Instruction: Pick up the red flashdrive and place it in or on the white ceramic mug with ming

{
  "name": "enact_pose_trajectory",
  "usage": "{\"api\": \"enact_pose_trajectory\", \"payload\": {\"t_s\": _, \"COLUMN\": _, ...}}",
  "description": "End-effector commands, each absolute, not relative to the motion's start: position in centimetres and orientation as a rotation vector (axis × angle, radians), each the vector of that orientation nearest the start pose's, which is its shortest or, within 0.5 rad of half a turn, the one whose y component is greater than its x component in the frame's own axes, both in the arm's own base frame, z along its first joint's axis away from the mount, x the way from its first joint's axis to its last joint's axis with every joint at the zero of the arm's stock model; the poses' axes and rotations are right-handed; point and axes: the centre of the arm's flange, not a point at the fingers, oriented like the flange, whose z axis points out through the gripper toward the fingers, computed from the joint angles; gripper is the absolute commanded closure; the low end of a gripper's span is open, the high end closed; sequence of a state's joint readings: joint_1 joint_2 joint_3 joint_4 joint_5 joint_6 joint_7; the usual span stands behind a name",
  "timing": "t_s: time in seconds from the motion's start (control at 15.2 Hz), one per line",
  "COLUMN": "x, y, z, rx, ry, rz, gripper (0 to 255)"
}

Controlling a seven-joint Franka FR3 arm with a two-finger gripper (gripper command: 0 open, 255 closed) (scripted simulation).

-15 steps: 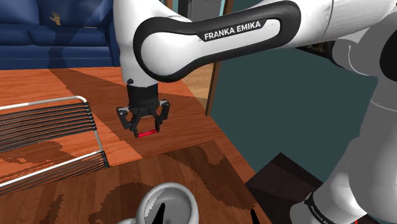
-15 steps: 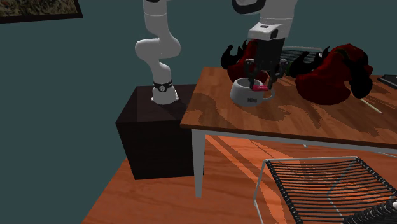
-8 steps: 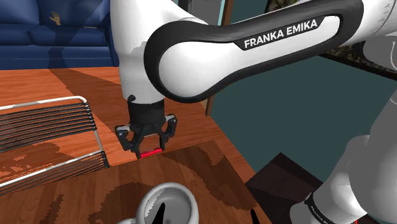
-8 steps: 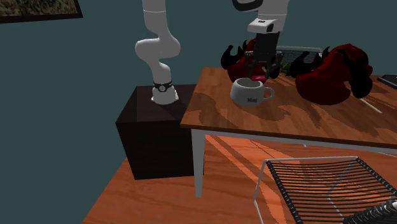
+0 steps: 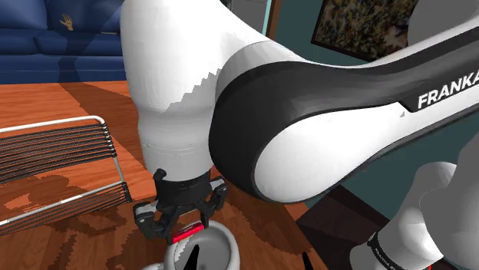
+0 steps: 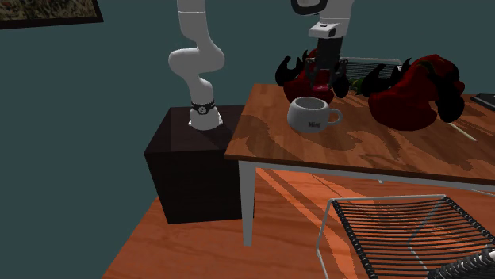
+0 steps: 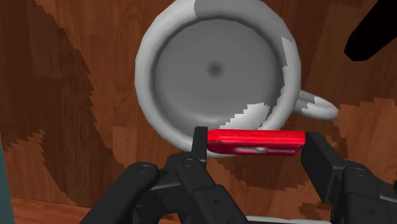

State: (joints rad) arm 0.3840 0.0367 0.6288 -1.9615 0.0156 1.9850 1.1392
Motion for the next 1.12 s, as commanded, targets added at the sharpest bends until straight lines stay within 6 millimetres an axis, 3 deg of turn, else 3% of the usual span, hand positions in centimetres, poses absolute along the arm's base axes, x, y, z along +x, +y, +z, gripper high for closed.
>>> {"api": "enact_pose_trajectory", "payload": {"t_s": 0.0, "x": 29.3, "y": 47.8, "z": 45.1, "rx": -3.123, "ry": 0.212, "rz": 0.054, "gripper": 255}}
{"api": "enact_pose_trajectory", "payload": {"t_s": 0.79, "x": 29.3, "y": 47.8, "z": 38.8, "rx": -3.123, "ry": 0.212, "rz": 0.054, "gripper": 255}}
{"api": "enact_pose_trajectory", "payload": {"t_s": 1.06, "x": 29.3, "y": 47.8, "z": 38.8, "rx": -3.123, "ry": 0.212, "rz": 0.054, "gripper": 255}}
